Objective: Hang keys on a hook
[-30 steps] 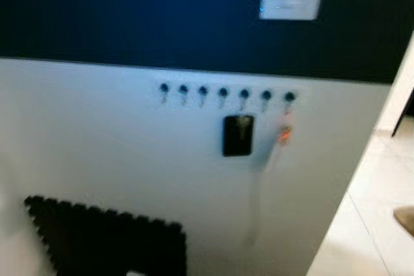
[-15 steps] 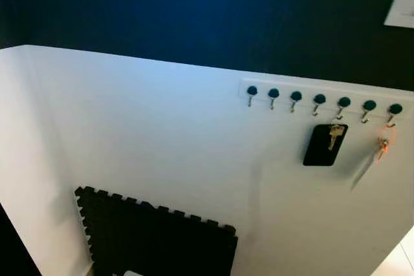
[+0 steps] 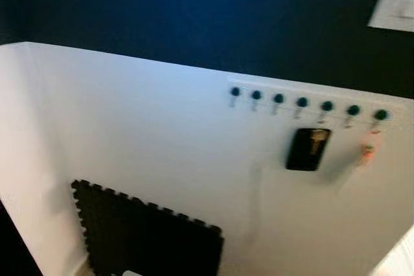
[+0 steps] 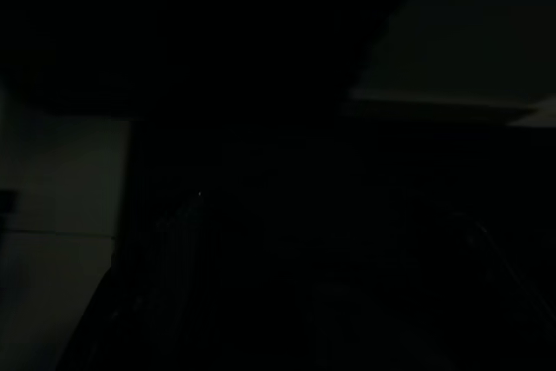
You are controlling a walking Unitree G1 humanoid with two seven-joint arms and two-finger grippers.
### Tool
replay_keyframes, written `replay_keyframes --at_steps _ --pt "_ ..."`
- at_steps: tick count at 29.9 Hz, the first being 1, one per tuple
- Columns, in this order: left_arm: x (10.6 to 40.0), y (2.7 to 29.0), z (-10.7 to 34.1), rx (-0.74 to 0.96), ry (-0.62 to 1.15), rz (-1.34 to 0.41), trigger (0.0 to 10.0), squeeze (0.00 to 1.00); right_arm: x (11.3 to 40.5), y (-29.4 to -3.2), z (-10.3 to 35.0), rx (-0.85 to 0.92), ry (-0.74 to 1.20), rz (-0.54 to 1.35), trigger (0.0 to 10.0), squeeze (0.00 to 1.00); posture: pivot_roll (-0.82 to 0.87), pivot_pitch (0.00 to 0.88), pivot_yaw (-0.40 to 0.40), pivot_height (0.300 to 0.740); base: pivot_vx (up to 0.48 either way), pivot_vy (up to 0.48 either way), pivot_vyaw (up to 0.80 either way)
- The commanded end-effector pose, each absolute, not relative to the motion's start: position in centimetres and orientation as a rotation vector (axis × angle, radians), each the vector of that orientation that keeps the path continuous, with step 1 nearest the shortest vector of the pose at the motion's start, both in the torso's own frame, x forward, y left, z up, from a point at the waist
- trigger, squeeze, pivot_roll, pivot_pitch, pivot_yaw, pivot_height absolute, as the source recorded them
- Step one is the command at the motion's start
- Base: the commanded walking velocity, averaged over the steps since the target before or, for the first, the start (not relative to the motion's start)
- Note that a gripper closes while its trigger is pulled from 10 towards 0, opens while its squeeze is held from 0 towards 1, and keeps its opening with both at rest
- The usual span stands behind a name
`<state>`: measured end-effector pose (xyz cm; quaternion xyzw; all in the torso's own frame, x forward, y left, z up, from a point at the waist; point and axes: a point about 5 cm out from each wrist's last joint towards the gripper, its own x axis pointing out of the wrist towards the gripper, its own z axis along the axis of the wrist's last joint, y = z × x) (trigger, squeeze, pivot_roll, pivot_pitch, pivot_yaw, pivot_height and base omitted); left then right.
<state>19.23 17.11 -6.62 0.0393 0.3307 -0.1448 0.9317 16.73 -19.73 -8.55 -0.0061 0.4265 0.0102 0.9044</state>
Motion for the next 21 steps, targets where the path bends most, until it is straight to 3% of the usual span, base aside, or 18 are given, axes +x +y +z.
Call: replay_keyframes --at_steps 1,11,21 --pt "19.5 17.2 -6.5 0.073 0.668 -0.283 10.0 0.00 16.7 -19.7 -8.6 -0.008 0.879 0.014 10.0 0.00 0.07 0.023 -0.023 0.740 0.000 0.000 0.00" --pt "19.2 18.6 -6.9 0.187 0.727 -0.209 10.0 0.00 16.9 -19.5 -8.5 -0.003 0.874 0.015 10.0 0.00 0.07 0.026 -0.019 0.740 0.000 0.000 0.00" --pt "19.9 18.9 -6.4 0.200 0.675 -0.189 10.0 0.00 17.2 -19.3 -8.3 0.032 0.847 0.011 10.0 0.00 0.07 0.026 -0.014 0.740 0.000 0.000 0.00"
